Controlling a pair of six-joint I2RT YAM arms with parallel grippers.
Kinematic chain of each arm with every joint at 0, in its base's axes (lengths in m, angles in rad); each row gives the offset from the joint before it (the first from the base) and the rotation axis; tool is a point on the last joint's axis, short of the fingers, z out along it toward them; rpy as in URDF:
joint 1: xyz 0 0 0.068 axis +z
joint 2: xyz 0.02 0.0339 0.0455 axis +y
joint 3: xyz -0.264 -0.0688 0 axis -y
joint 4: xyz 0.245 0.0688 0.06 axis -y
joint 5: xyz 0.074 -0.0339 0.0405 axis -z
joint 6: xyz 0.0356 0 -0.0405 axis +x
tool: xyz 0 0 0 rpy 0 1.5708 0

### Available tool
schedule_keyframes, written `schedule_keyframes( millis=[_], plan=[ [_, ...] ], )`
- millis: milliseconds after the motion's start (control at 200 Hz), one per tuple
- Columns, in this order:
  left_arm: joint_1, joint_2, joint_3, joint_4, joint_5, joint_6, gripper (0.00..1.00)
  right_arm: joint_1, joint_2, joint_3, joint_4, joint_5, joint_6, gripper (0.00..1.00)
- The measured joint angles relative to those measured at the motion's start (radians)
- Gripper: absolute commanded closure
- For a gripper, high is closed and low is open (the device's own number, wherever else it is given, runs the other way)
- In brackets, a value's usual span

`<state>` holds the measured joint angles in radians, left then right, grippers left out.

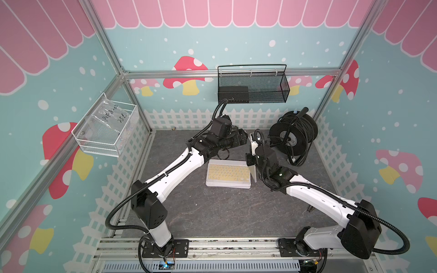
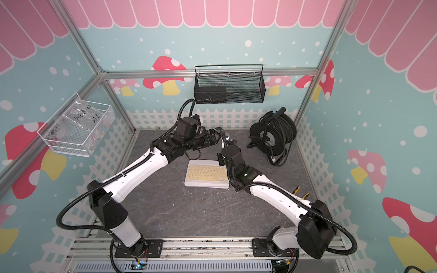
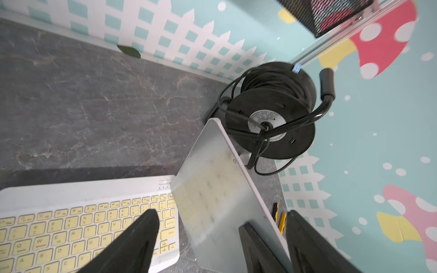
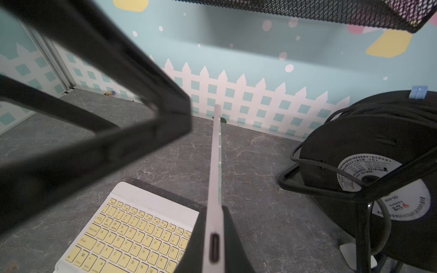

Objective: Stack the numeric keypads
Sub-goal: Pick up the numeric keypad from the center of the board.

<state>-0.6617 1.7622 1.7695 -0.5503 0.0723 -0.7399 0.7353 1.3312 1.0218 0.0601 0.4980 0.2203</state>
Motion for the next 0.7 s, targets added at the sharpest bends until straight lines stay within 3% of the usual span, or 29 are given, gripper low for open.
schedule_keyframes(
  millis=[260, 700],
  plan=[
    [0.009, 0.109, 0.139, -0.079, 0.133, -0.045, 0.19, 0.033, -0.066, -0.085, 0.113, 0.005, -0.121, 0.90],
    [0.018, 0.123, 0.129, -0.114, 0.230, -0.093, 0.54, 0.119, -0.030, -0.114, 0.228, 0.101, -0.327, 0.90]
  ],
)
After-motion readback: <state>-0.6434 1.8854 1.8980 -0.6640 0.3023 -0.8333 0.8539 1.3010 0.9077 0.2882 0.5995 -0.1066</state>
